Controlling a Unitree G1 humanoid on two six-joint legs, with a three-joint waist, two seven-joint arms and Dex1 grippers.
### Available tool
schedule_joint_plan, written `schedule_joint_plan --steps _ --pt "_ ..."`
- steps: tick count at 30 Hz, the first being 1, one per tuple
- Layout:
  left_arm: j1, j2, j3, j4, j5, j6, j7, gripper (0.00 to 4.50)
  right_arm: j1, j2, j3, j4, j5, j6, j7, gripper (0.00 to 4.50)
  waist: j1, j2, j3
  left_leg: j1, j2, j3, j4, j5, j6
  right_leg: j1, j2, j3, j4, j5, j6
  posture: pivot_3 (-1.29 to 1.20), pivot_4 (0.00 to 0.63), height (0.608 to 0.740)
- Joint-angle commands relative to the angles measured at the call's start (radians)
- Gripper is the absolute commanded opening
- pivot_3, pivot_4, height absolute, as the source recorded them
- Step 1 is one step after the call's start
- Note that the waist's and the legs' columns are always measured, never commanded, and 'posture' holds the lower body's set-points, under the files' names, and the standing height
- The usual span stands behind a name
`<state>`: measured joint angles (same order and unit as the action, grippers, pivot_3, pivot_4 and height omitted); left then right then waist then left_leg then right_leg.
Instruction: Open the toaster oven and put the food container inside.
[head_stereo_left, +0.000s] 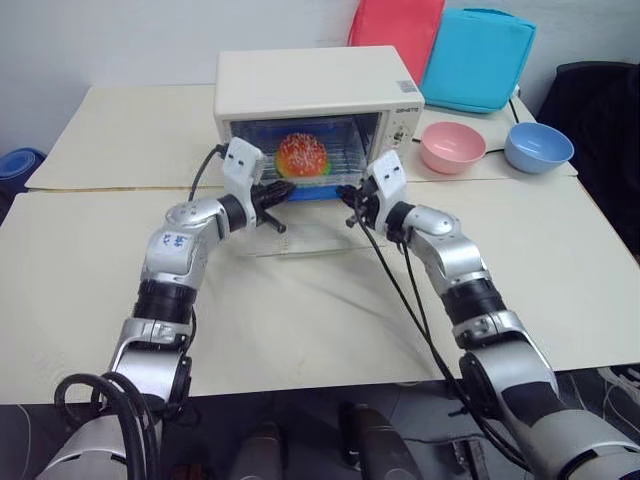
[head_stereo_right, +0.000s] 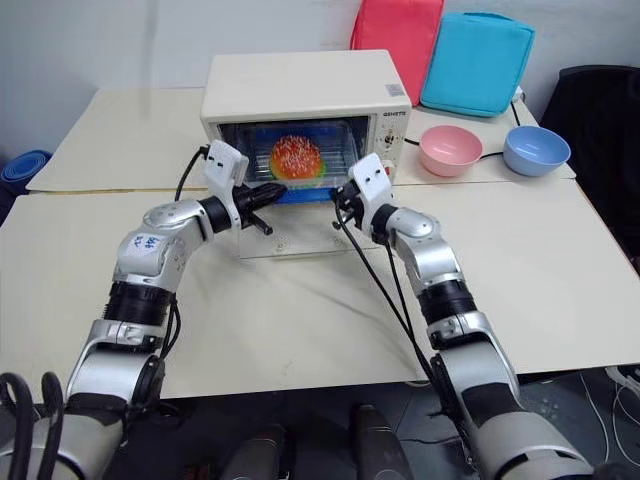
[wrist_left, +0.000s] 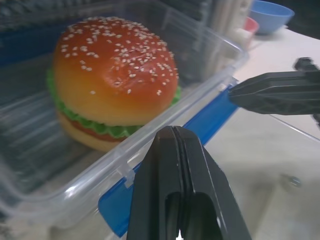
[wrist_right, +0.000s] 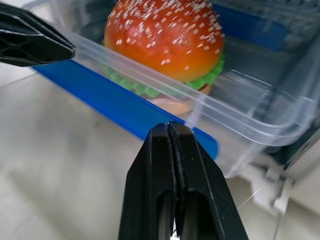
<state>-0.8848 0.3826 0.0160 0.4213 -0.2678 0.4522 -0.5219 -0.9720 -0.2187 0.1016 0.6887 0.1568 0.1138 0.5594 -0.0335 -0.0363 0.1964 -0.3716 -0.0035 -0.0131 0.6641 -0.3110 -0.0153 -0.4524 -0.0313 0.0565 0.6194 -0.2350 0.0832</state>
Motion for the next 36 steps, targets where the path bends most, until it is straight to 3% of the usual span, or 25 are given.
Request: schedule_joint_plan --steps 1,4,8,12,16,20,22,25,31,36 --pt "-0.015 0.003 0.032 -0.017 -0.004 -0.027 -0.008 0.0 -0.026 0.009 -0.03 0.012 -0.003 -0.045 0.008 0.05 0.001 0.0 0.0 0.0 0.0 0.0 0.0 0.0 0.0 0.0 0.0 0.0 0.0 0.0 0.0 0.0 0.15 0.74" --pt "0.048 0.056 0.061 -0.165 -0.063 0.049 -0.074 0.0 0.041 -0.025 -0.031 -0.121 0.028 0.002 0.075 0.05 -0.003 0.0 0.0 -0.003 0.0 0.001 0.0 0.0 0.0 -0.004 0.0 0.001 0.0 0.0 0.0 0.0 0.15 0.74" --pt "0.178 0.201 0.136 -0.427 -0.182 0.188 -0.183 0.0 0.217 -0.113 -0.037 -0.467 0.11 0.173 0.165 0.05 -0.005 0.0 0.0 -0.013 0.002 0.0 0.001 0.001 -0.002 -0.015 0.0 0.002 0.003 0.0 0.0 0.0 0.15 0.74" --pt "0.327 0.391 0.281 -0.63 -0.352 0.312 -0.334 0.83 0.434 -0.231 -0.059 -0.824 0.225 0.376 0.217 0.0 -0.004 0.0 0.0 -0.019 0.001 0.0 0.001 0.001 -0.003 -0.022 0.0 0.001 0.005 0.0 -0.001 0.0 0.15 0.74" --pt "0.468 0.549 0.421 -0.721 -0.457 0.382 -0.452 1.98 0.617 -0.28 -0.068 -0.986 0.261 0.472 0.185 0.0 -0.003 0.0 0.0 -0.015 0.001 0.0 0.001 0.001 -0.002 -0.018 0.0 0.001 0.005 -0.001 -0.002 0.0 0.15 0.74" --pt "0.547 0.615 0.502 -0.734 -0.5 0.408 -0.488 3.11 0.656 -0.231 -0.056 -0.947 0.216 0.469 0.095 0.0 -0.004 0.001 0.001 0.009 0.002 0.0 0.0 0.001 -0.001 0.007 0.003 0.0 -0.004 -0.005 -0.008 0.0 0.15 0.74" --pt "0.57 0.633 0.526 -0.738 -0.502 0.407 -0.487 3.63 0.653 -0.208 -0.037 -0.883 0.171 0.428 0.063 0.0 -0.004 0.001 0.001 0.013 0.003 0.001 0.0 0.002 -0.001 0.012 0.005 0.0 -0.006 -0.009 -0.015 0.0 0.15 0.74" --pt "0.575 0.64 0.538 -0.739 -0.497 0.391 -0.468 4.48 0.626 -0.177 -0.03 -0.791 0.131 0.372 0.037 0.0 -0.004 0.001 0.001 0.016 0.003 0.001 -0.003 0.001 -0.001 0.014 0.007 0.0 -0.006 -0.008 -0.011 0.0 0.15 0.74" --pt "0.57 0.647 0.548 -0.732 -0.483 0.37 -0.435 4.48 0.465 -0.113 -0.035 -0.525 0.073 0.247 0.03 0.0 -0.009 0.001 0.0 0.013 0.002 0.002 -0.003 -0.001 -0.001 0.008 0.003 0.001 0.0 -0.005 -0.006 0.0 0.15 0.74" --pt "0.58 0.646 0.554 -0.723 -0.469 0.349 -0.418 4.48 0.345 -0.126 -0.103 -0.544 0.145 0.285 0.075 0.0 -0.02 0.001 0.001 0.013 0.003 0.001 -0.003 -0.001 -0.001 0.007 0.002 0.001 0.001 -0.005 -0.006 0.0 0.15 0.74"
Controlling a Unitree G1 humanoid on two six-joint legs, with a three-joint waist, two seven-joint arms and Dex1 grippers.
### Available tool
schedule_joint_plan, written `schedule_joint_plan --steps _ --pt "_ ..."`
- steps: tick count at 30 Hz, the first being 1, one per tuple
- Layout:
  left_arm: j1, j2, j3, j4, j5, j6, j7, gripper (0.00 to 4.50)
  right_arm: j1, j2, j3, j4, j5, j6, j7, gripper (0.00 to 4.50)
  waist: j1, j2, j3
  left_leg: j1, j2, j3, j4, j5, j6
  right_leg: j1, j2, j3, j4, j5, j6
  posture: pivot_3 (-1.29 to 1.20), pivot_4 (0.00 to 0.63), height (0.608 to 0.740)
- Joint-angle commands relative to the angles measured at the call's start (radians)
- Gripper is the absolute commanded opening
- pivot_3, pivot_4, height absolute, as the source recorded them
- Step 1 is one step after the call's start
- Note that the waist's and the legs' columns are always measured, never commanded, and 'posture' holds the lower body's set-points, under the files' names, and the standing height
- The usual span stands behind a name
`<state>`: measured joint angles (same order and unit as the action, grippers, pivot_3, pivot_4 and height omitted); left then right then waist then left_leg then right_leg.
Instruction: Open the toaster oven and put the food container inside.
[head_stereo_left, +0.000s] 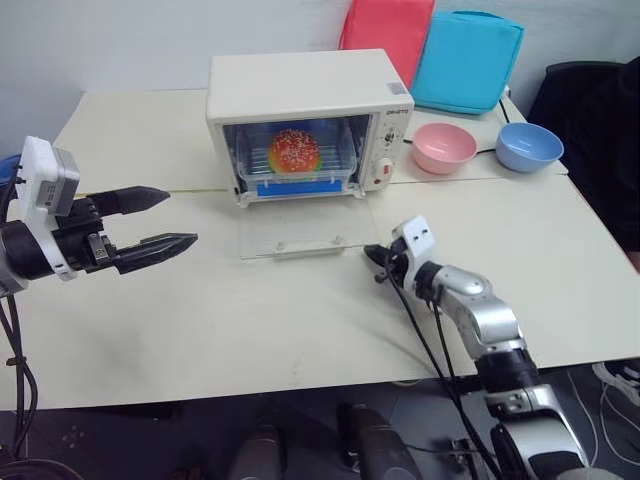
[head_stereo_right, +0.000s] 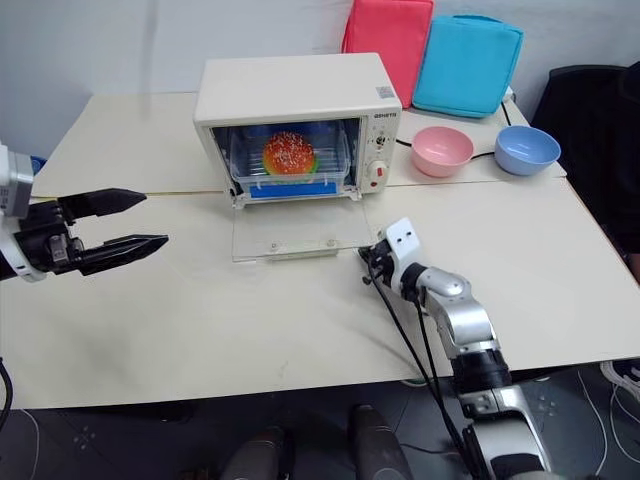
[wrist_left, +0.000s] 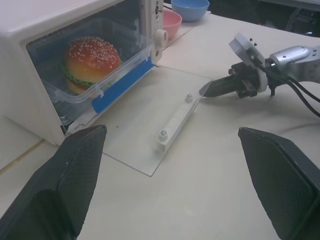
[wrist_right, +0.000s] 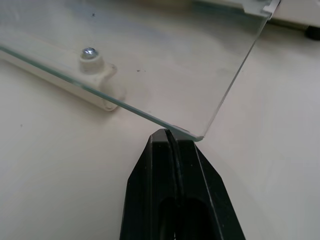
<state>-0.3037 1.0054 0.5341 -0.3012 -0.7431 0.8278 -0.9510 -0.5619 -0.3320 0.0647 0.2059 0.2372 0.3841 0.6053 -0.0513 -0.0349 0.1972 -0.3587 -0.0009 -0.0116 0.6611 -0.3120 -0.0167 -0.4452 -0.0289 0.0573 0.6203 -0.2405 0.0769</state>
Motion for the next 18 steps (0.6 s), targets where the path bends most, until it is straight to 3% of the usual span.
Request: schedule_joint_plan --steps 1,8,12,18 --pt "0.001 0.022 0.037 0.002 0.009 -0.031 0.013 4.48 -0.083 -0.023 -0.082 -0.083 0.089 0.037 0.043 0.0 -0.004 0.0 0.0 0.0 0.0 0.0 0.0 0.0 0.0 0.0 0.0 0.0 0.0 0.0 0.0 0.0 0.15 0.74" --pt "0.013 0.022 0.043 0.034 0.023 -0.061 0.02 4.48 -0.227 -0.157 -0.226 -0.167 0.265 0.22 0.122 0.0 -0.004 0.001 0.0 0.0 0.001 -0.001 0.0 0.0 0.0 0.0 0.0 0.0 -0.001 0.0 0.0 0.0 0.15 0.74" --pt "0.017 0.025 0.042 0.041 0.025 -0.072 0.016 4.5 -0.199 -0.295 -0.235 -0.195 0.301 0.284 0.235 0.86 -0.001 0.001 0.0 -0.001 0.001 -0.002 -0.001 0.0 0.0 0.0 -0.001 0.0 -0.002 0.0 -0.001 0.0 0.15 0.74" --pt "0.058 0.056 0.082 0.067 0.036 -0.096 -0.026 4.5 -0.043 -0.539 -0.321 -0.301 0.412 0.366 0.441 2.97 0.006 0.002 0.001 -0.003 0.001 -0.002 -0.005 -0.001 0.002 0.0 -0.001 0.0 -0.008 0.0 0.0 0.0 0.15 0.74"
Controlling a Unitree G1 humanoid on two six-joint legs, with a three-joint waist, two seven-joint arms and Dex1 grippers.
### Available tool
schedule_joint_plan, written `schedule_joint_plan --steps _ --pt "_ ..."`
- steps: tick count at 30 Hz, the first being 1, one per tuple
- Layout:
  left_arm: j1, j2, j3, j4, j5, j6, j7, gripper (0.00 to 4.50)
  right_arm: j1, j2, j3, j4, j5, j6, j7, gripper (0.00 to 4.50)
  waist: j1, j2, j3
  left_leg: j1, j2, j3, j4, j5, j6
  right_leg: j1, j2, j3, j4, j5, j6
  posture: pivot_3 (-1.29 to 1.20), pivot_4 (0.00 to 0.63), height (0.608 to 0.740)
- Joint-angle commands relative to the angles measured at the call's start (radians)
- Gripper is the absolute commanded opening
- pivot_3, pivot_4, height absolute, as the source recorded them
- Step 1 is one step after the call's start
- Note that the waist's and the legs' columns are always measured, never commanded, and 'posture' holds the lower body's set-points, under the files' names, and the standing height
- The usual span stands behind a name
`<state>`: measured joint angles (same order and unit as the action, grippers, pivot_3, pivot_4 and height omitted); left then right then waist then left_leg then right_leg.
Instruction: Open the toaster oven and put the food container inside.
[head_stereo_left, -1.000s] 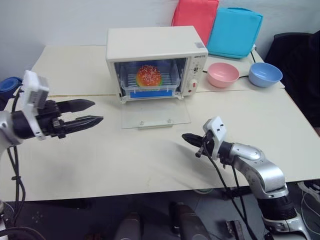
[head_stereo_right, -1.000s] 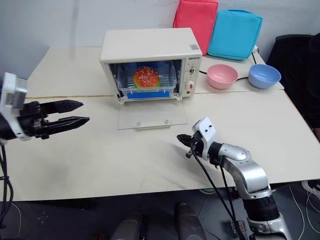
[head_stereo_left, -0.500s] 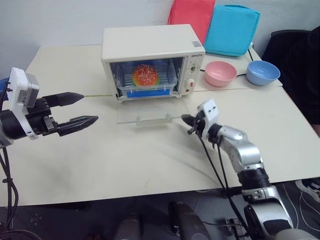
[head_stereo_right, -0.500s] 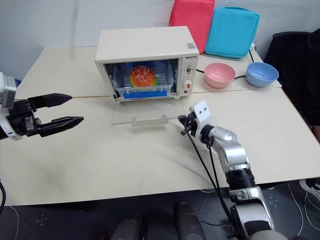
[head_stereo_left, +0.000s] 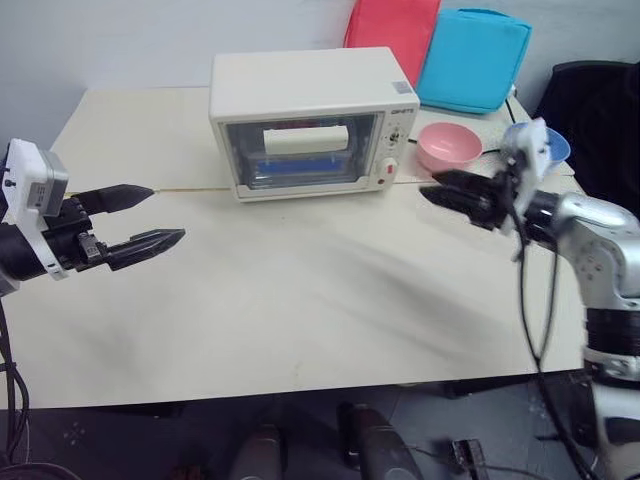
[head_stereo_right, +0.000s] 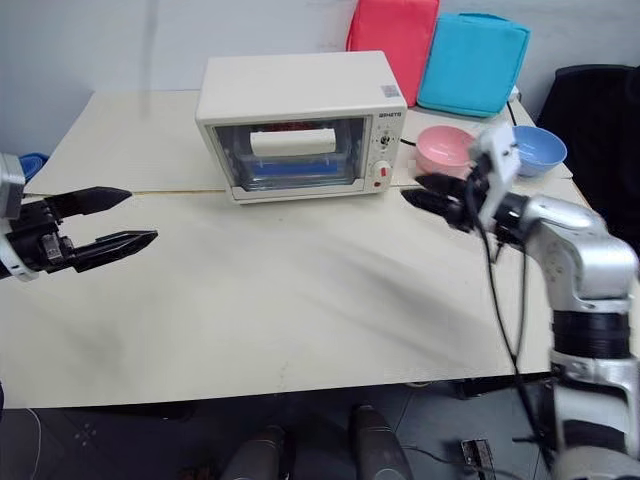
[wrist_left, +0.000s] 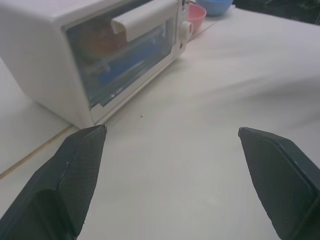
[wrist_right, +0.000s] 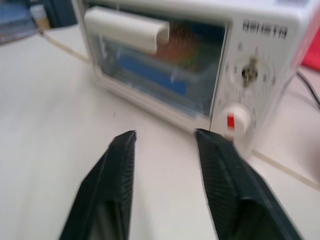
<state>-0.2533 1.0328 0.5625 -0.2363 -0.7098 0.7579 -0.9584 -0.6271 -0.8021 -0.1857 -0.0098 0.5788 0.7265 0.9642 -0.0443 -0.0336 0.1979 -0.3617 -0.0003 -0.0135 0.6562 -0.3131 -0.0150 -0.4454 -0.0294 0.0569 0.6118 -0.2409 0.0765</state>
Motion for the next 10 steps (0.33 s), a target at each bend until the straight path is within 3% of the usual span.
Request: schedule_joint_plan --steps 1,4,5,10 --pt "0.014 0.035 0.061 0.005 0.003 -0.029 -0.026 4.5 0.042 -0.095 -0.087 -0.099 0.09 0.037 0.103 3.26 -0.003 0.0 0.0 0.0 0.0 0.001 -0.001 0.0 0.0 0.0 0.001 0.0 0.0 0.0 0.0 0.0 0.15 0.74" --pt "0.035 0.048 0.087 0.008 0.004 -0.032 -0.044 4.5 0.078 -0.141 -0.124 -0.125 0.123 0.071 0.114 4.32 -0.011 0.0 0.0 0.002 0.001 0.004 -0.002 0.0 0.0 0.0 0.001 0.001 0.0 0.0 0.0 0.0 0.15 0.74" --pt "0.044 0.052 0.097 0.005 0.001 -0.03 -0.05 4.5 0.089 -0.149 -0.131 -0.133 0.126 0.072 0.114 4.46 -0.011 0.0 0.0 0.003 0.001 0.005 -0.002 0.0 0.0 0.0 0.001 0.001 0.0 0.0 0.0 0.0 0.15 0.74" --pt "0.084 0.062 0.142 -0.022 -0.018 -0.01 -0.068 4.5 0.1 -0.129 -0.123 -0.138 0.099 0.019 0.08 4.46 -0.012 0.001 0.0 0.004 0.001 0.006 -0.002 0.0 0.001 0.0 0.003 0.003 0.001 0.0 0.0 0.0 0.15 0.74"
